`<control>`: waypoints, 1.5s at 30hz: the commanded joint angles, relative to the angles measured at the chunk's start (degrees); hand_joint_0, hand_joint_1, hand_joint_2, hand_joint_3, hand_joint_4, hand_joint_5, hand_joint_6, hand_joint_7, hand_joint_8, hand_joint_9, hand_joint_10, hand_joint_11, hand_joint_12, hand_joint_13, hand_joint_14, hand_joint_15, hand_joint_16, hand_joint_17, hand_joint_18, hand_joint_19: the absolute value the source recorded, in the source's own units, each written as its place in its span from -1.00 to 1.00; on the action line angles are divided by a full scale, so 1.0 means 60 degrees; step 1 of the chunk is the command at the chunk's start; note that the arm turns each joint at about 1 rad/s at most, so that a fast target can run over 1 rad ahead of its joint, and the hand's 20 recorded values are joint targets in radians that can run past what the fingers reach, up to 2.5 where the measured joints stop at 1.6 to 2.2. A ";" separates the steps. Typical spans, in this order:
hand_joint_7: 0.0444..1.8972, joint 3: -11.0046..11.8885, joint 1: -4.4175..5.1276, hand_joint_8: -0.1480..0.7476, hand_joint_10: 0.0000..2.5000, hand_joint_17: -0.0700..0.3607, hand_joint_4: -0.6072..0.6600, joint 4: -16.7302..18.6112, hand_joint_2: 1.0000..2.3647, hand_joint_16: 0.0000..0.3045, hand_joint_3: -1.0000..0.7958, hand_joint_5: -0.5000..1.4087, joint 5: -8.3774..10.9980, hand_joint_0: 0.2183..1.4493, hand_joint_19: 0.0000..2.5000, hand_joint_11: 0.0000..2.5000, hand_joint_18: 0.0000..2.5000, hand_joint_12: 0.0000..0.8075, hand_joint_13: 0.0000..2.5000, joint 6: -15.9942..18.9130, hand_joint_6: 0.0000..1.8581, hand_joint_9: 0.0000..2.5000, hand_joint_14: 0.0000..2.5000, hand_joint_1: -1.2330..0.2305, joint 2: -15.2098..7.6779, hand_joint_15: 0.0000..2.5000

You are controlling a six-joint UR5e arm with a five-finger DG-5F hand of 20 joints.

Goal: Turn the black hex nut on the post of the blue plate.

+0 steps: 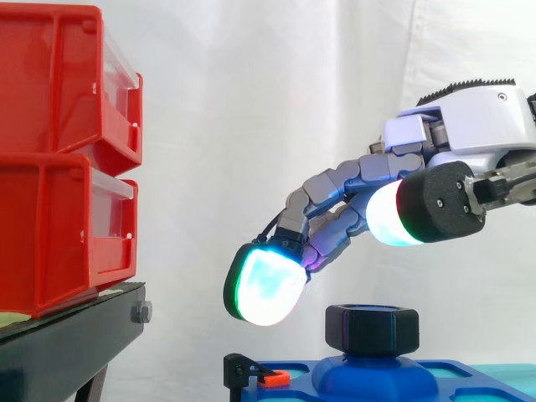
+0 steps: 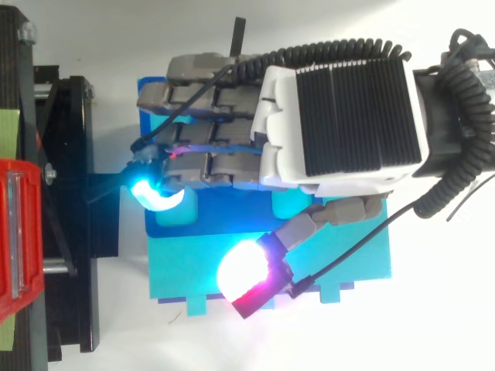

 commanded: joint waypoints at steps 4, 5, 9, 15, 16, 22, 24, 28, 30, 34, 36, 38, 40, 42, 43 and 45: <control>-0.31 -0.0008 0.0044 -0.11 -1.00 -0.23 0.33 -0.0170 -1.00 -0.72 -0.44 -0.69 -0.0004 -0.58 -0.88 -1.00 -0.91 -0.23 -0.85 0.0016 -0.46 -0.71 -1.00 0.26 -0.0007 -1.00; -0.31 -0.0008 0.0044 -0.11 -1.00 -0.24 0.33 -0.0184 -1.00 -0.72 -0.44 -0.69 -0.0004 -0.58 -0.87 -1.00 -0.91 -0.24 -0.85 0.0016 -0.46 -0.71 -1.00 0.25 -0.0007 -1.00; -0.31 -0.0008 0.0015 -0.11 -1.00 -0.25 0.32 -0.0360 -1.00 -0.73 -0.44 -0.69 -0.0004 -0.57 -0.87 -1.00 -0.90 -0.24 -0.84 0.0001 -0.46 -0.71 -1.00 0.25 -0.0007 -1.00; -0.31 -0.0008 -0.0073 -0.11 -1.00 -0.26 0.33 -0.0463 -1.00 -0.74 -0.44 -0.69 -0.0062 -0.56 -0.86 -1.00 -0.89 -0.25 -0.83 0.0016 -0.46 -0.70 -1.00 0.26 -0.0007 -1.00; -0.30 -0.0008 -0.0088 -0.11 -1.00 -0.26 0.33 -0.0492 -1.00 -0.74 -0.44 -0.69 -0.0077 -0.56 -0.86 -1.00 -0.89 -0.26 -0.82 0.0016 -0.46 -0.70 -1.00 0.26 -0.0007 -1.00; -0.30 0.0007 -0.0220 -0.11 -1.00 -0.27 0.33 -0.0609 -1.00 -0.74 -0.44 -0.69 -0.0209 -0.55 -0.85 -1.00 -0.88 -0.26 -0.81 0.0016 -0.46 -0.68 -1.00 0.27 0.0007 -1.00; -0.30 -0.0008 -0.0264 -0.10 -1.00 -0.27 0.34 -0.0624 -1.00 -0.75 -0.44 -0.69 -0.0282 -0.55 -0.85 -1.00 -0.88 -0.26 -0.81 0.0016 -0.46 -0.68 -1.00 0.27 0.0007 -1.00; -0.29 -0.0008 -0.0396 -0.10 -1.00 -0.28 0.34 -0.0668 -1.00 -0.75 -0.44 -0.69 -0.0414 -0.55 -0.86 -1.00 -0.88 -0.27 -0.81 0.0016 -0.46 -0.68 -1.00 0.27 0.0007 -1.00; -0.29 0.0007 -0.0483 -0.10 -1.00 -0.28 0.34 -0.0697 -1.00 -0.75 -0.44 -0.69 -0.0502 -0.55 -0.86 -1.00 -0.88 -0.27 -0.81 0.0016 -0.46 -0.67 -1.00 0.26 0.0007 -1.00; -0.29 0.0007 -0.0630 -0.10 -1.00 -0.28 0.34 -0.0770 -1.00 -0.75 -0.44 -0.69 -0.0678 -0.55 -0.85 -1.00 -0.88 -0.27 -0.81 0.0016 -0.46 -0.67 -1.00 0.27 0.0007 -1.00; -0.29 -0.0008 -0.0674 -0.10 -1.00 -0.29 0.34 -0.0770 -1.00 -0.76 -0.44 -0.69 -0.0692 -0.55 -0.86 -1.00 -0.88 -0.27 -0.80 0.0016 -0.46 -0.67 -1.00 0.27 0.0007 -1.00; -0.29 0.0007 -0.0762 -0.10 -1.00 -0.29 0.34 -0.0770 -1.00 -0.76 -0.44 -0.69 -0.0751 -0.55 -0.86 -1.00 -0.88 -0.27 -0.80 0.0016 -0.46 -0.67 -1.00 0.26 0.0007 -1.00; -0.29 0.0080 -0.0806 -0.10 -1.00 -0.29 0.34 -0.0785 -1.00 -0.76 -0.44 -0.69 -0.0839 -0.55 -0.85 -1.00 -0.88 -0.27 -0.80 0.0016 -0.46 -0.67 -1.00 0.26 0.0007 -1.00; -0.30 0.0153 -0.0894 -0.10 -1.00 -0.29 0.34 -0.0844 -1.00 -0.76 -0.44 -0.69 -0.0927 -0.55 -0.85 -1.00 -0.88 -0.27 -0.80 0.0016 -0.46 -0.67 -1.00 0.26 0.0007 -1.00; -0.30 0.0212 -0.0952 -0.10 -1.00 -0.30 0.34 -0.0902 -1.00 -0.76 -0.44 -0.69 -0.0971 -0.55 -0.85 -1.00 -0.88 -0.27 -0.80 0.0016 -0.46 -0.67 -1.00 0.26 0.0007 -1.00; -0.29 0.0256 -0.1011 -0.09 -1.00 -0.30 0.34 -0.0990 -1.00 -0.76 -0.44 -0.69 -0.1029 -0.55 -0.85 -1.00 -0.88 -0.27 -0.80 0.0016 -0.46 -0.67 -1.00 0.26 0.0007 -1.00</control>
